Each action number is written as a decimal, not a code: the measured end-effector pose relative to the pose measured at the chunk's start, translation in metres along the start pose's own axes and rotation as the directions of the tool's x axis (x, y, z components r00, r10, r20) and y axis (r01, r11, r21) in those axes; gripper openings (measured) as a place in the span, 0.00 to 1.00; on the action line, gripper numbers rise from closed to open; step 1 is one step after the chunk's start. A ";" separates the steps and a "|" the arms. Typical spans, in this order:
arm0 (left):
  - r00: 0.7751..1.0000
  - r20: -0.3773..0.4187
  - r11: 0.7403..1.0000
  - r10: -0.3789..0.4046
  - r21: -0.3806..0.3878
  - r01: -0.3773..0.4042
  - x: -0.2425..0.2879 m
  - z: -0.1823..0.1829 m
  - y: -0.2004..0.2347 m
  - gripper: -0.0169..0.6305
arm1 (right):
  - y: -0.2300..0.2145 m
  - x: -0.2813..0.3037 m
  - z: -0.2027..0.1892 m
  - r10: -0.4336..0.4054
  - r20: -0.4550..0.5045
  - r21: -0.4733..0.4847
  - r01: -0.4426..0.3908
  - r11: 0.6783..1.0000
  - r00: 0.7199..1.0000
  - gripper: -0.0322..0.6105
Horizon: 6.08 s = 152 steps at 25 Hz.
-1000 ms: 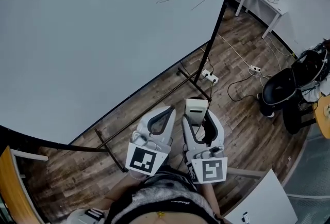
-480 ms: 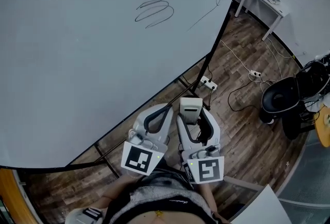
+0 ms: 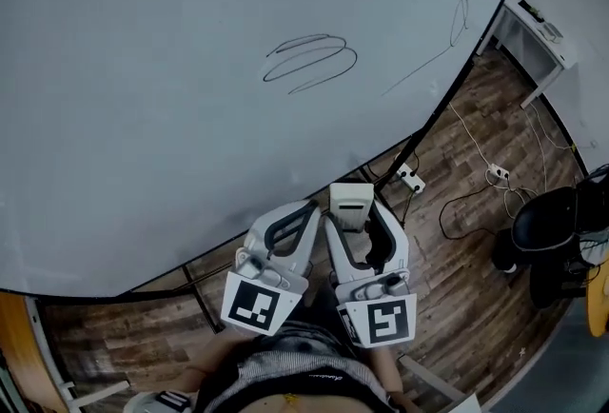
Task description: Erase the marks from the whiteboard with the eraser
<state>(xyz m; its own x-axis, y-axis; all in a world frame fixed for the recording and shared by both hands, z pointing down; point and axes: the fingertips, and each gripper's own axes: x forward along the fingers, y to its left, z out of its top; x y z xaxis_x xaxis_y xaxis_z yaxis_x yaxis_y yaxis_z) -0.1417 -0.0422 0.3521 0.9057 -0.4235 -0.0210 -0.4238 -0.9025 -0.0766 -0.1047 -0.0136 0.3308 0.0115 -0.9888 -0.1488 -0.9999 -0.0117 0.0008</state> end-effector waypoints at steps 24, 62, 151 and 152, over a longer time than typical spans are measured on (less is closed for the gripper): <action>0.768 0.020 0.768 0.640 -0.009 -0.640 0.032 0.032 0.028 0.02 | -0.047 0.101 0.085 0.611 0.160 -0.118 -0.599 0.792 0.775 0.42; 0.862 -0.052 0.857 0.503 -0.100 -0.506 0.040 0.005 0.037 0.02 | -0.047 0.123 0.044 0.518 0.157 0.008 -0.526 0.851 0.841 0.43; 0.881 -0.012 0.871 0.472 -0.150 -0.469 -0.024 -0.006 0.055 0.02 | 0.041 0.124 0.193 0.508 0.322 -0.168 -0.480 0.861 0.799 0.44; 0.880 -0.011 0.869 0.475 -0.152 -0.471 -0.020 -0.006 0.058 0.02 | 0.037 0.128 0.197 0.505 0.335 -0.156 -0.482 0.862 0.796 0.44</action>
<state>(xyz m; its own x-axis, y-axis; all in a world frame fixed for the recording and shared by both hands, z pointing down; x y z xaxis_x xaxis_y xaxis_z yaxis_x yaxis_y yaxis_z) -0.1845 -0.0870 0.3539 0.5955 -0.8021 -0.0442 -0.7968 -0.5968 0.0943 -0.1405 -0.1114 0.1172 -0.4965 -0.7429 -0.4489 -0.8675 0.4428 0.2268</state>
